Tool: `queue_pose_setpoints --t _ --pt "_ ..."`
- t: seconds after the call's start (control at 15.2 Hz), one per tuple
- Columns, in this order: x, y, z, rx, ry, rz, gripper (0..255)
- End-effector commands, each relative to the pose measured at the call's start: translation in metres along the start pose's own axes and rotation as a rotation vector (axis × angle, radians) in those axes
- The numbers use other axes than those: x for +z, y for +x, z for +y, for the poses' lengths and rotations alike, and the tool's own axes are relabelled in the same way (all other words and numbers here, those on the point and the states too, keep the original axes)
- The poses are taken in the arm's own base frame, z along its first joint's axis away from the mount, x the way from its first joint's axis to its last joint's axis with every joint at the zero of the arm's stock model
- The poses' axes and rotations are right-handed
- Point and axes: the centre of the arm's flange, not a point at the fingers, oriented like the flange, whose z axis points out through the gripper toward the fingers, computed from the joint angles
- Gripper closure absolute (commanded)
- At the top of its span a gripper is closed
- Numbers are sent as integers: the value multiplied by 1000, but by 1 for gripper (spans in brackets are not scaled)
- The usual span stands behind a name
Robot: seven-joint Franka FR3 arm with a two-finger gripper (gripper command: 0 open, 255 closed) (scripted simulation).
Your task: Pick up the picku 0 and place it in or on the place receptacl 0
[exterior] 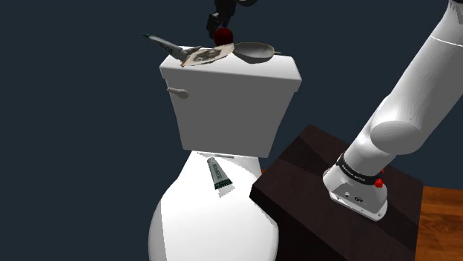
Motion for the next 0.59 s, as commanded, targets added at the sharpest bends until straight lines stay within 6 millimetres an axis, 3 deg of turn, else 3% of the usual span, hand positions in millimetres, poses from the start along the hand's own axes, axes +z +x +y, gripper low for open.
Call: queue_pose_setpoints --t 0.0,0.07,0.53 --pt "0 0 0 0 0 0 0" --pt "0 0 0 0 0 0 255" --pt "0 0 0 0 0 0 255"
